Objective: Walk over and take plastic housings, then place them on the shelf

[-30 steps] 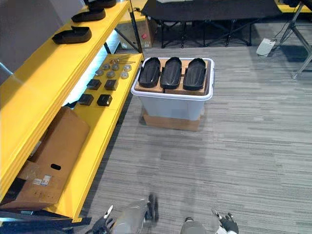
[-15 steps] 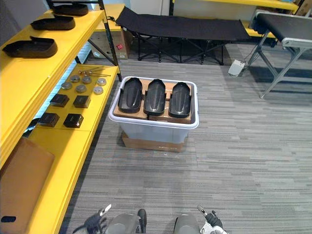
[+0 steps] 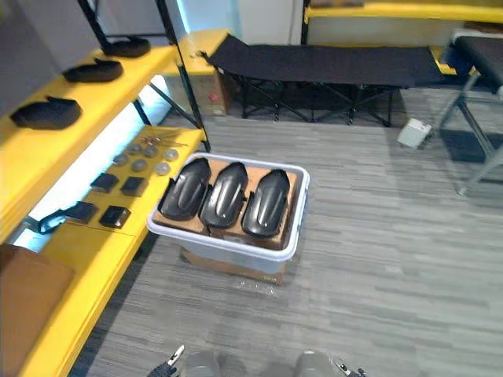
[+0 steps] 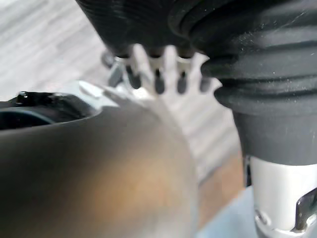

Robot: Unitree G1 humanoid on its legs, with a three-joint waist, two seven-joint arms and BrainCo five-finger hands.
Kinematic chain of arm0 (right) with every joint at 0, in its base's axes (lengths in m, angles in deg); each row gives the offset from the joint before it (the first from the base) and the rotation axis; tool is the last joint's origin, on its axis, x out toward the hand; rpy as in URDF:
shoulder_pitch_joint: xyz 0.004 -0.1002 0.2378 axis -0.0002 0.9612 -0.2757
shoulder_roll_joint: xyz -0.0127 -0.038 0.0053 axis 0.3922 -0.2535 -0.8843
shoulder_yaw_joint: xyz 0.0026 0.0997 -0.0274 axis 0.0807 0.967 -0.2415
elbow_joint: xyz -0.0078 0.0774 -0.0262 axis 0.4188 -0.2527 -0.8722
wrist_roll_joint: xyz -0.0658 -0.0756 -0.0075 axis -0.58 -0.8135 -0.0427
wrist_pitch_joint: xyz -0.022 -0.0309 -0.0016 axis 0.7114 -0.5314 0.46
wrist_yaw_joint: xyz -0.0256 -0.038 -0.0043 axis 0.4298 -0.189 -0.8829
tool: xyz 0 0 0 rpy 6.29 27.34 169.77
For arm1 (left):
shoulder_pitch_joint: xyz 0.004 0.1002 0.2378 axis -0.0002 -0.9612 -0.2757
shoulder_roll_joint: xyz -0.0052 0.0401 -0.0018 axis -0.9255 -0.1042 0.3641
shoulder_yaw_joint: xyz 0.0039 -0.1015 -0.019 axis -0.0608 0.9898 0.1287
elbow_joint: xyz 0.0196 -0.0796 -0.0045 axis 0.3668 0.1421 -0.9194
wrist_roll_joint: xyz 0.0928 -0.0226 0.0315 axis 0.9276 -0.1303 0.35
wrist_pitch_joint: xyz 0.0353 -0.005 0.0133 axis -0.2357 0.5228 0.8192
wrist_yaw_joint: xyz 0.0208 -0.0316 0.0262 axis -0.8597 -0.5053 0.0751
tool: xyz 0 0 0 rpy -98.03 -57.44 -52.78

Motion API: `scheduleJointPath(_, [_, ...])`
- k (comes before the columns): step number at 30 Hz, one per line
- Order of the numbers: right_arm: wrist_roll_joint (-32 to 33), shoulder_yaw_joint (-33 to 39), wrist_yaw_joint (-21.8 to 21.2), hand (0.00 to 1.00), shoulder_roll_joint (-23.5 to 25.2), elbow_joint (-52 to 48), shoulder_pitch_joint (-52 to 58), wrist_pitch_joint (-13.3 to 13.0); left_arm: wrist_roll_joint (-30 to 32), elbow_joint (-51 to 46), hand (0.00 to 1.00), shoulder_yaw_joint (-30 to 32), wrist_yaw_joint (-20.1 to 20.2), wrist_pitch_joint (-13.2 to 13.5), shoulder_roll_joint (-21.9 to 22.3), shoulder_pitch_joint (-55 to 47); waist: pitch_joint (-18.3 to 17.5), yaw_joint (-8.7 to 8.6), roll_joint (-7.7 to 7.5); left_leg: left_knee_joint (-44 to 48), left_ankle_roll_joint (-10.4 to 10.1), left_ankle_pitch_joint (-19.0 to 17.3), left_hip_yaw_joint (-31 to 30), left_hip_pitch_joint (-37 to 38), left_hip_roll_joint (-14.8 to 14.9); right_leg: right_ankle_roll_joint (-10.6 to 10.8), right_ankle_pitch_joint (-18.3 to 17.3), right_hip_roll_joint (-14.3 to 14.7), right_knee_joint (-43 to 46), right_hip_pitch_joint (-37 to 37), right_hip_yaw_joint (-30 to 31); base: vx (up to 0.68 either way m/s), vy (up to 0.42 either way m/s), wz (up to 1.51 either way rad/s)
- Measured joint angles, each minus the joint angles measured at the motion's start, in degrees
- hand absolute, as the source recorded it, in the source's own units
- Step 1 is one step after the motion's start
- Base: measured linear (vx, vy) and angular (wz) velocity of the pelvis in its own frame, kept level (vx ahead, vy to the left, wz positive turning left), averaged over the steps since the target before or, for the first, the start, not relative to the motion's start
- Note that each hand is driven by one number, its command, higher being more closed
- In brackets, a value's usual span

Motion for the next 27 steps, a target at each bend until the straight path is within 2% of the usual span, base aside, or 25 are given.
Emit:
scheduleJointPath(1, [0.05,1.08,-0.56,0.00,0.01,-1.94,-0.07,-1.73,-0.29,0.02,0.00,0.00,-0.01,0.50,0.27,-0.01,0.17,-0.13,0.24,-7.96,-0.14,3.56,-0.29,-0.82,-2.75,0.16,0.05,-0.39,-1.59,0.35,-1.36,0.09,0.005,0.40])
scheduleJointPath(2, [0.11,1.56,-0.61,0.00,0.06,-2.75,-0.11,-2.55,-0.25,0.04,0.00,0.01,0.00,0.73,0.37,-0.01,0.35,-0.12,0.39,-10.71,0.83,6.13,-0.76,-1.24,-3.74,0.26,0.06,-0.50,-1.90,0.46,-1.83,0.14,0.079,0.36])
scheduleJointPath(3, [0.77,1.67,-0.44,0.00,0.15,-3.00,-0.23,-3.70,-0.26,0.11,0.00,0.41,0.11,1.32,0.64,-0.44,0.71,0.65,-0.12,-12.43,1.50,9.68,-0.88,-0.72,-4.35,0.92,-0.11,-0.81,-2.40,0.81,-1.84,0.13,0.101,0.40])
scheduleJointPath(4, [2.34,1.59,-0.16,0.00,1.19,-3.47,-0.43,-4.69,0.47,0.08,0.00,0.51,0.17,2.12,0.23,-0.53,1.53,0.63,-1.18,-12.85,2.05,9.86,-0.88,-0.31,-5.45,2.14,0.18,-1.46,-3.73,2.33,-1.94,0.13,0.101,0.29])
scheduleJointPath(5, [2.59,1.50,-0.01,0.00,1.72,-3.51,-1.16,-4.76,0.93,0.00,0.00,0.52,0.17,2.39,-0.06,-0.52,2.01,0.98,-1.48,-12.77,2.40,9.63,-0.68,0.17,-5.83,2.44,0.30,-1.76,-4.37,3.01,-1.91,0.11,0.107,0.17])
scheduleJointPath(7, [5.41,-0.63,0.06,0.00,3.45,-4.53,-2.78,-6.29,4.83,-0.06,0.00,0.71,0.24,3.37,-1.19,-0.41,3.52,2.05,-3.76,-12.45,3.24,8.75,-0.34,0.26,-7.21,3.86,1.22,-2.68,-6.42,4.15,-1.66,0.12,0.112,-0.03])
scheduleJointPath(9, [6.47,-2.13,1.03,0.00,3.92,-7.37,-3.15,-7.91,7.30,-0.24,0.00,-0.59,0.12,3.67,-2.04,-0.15,3.89,2.12,-4.55,-11.61,4.21,7.63,-0.04,0.04,-8.98,4.40,1.07,-4.34,-6.59,4.15,-1.65,0.12,0.093,0.09])
scheduleJointPath(12, [6.89,-3.07,4.38,0.00,4.05,-10.20,-3.13,-10.47,11.57,-0.73,0.00,-1.51,-0.18,3.91,-2.10,0.30,4.07,2.17,-4.24,-5.80,5.42,3.35,0.61,-1.64,-10.36,5.58,-0.73,-6.52,-3.34,3.48,-1.12,0.14,0.132,-0.04])
scheduleJointPath(13, [5.37,-3.64,7.90,0.00,4.62,-12.01,-3.14,-12.46,12.40,-1.50,0.00,-2.84,-0.58,4.13,-2.61,0.30,4.12,2.15,-4.35,-4.04,5.98,1.72,0.88,-1.69,-11.03,5.58,-1.97,-7.36,-1.09,2.89,-0.49,0.15,0.123,-0.15])
scheduleJointPath(15, [-1.59,-5.00,16.15,0.00,5.91,-17.57,-3.34,-14.87,11.24,-4.42,0.00,-4.80,-1.65,4.40,-3.63,0.25,4.30,1.94,-4.98,-3.90,6.27,1.15,1.15,-1.50,-12.01,5.67,-2.09,-8.38,1.03,1.88,0.43,0.17,0.088,0.00])
scheduleJointPath(16, [-5.31,-5.89,20.57,0.00,6.30,-21.79,-3.42,-15.02,10.40,-6.10,0.00,-5.36,-1.86,4.40,-4.38,0.27,4.66,2.03,-5.62,-3.90,6.28,1.16,1.17,-1.83,-12.04,5.66,-2.05,-8.36,1.62,1.29,0.46,0.15,0.037,0.11])
scheduleJointPath(19, [-10.29,-5.64,27.40,0.00,6.43,-31.01,-4.31,-15.44,8.86,-8.70,0.00,-5.43,-2.17,4.54,-5.36,0.26,5.25,2.32,-6.68,-3.35,6.28,1.16,1.14,-2.02,-11.49,5.42,-1.88,-7.78,2.82,0.77,0.71,0.12,-0.016,0.03])
scheduleJointPath(20, [-12.93,-5.65,30.21,0.00,6.00,-36.77,-5.54,-15.85,8.55,-9.15,0.00,-5.43,-2.15,4.84,-5.60,0.20,5.58,2.46,-7.24,-2.40,6.11,1.05,1.34,-2.44,-10.86,5.04,-1.59,-7.05,2.42,0.71,1.62,0.08,-0.027,-0.11])
scheduleJointPath(22, [-14.72,-5.58,31.08,0.00,4.48,-42.78,-7.36,-15.87,8.57,-9.70,0.00,-5.43,-2.04,5.68,-5.83,0.20,6.06,2.55,-7.56,-1.56,5.91,0.90,1.29,-3.49,-10.26,4.96,-1.53,-6.39,1.96,0.24,1.94,0.06,-0.041,-0.05])
scheduleJointPath(24, [-14.40,-4.95,30.10,0.00,2.33,-47.21,-8.99,-15.70,8.56,-10.75,0.00,-5.43,-1.61,5.96,-5.91,0.20,7.13,2.87,-7.68,-0.93,5.92,0.90,1.23,-3.95,-9.84,4.94,-1.52,-6.10,1.65,0.27,1.95,0.04,-0.045,0.00])
scheduleJointPath(27, [-13.09,-4.83,26.45,0.00,-1.42,-49.24,-13.34,-13.13,9.57,-11.27,0.00,-5.48,-0.09,6.17,-5.87,0.22,8.80,3.15,-7.50,0.03,5.92,0.90,1.16,-4.18,-9.30,4.20,-0.97,-5.50,1.67,0.30,2.11,0.01,-0.023,-0.06])
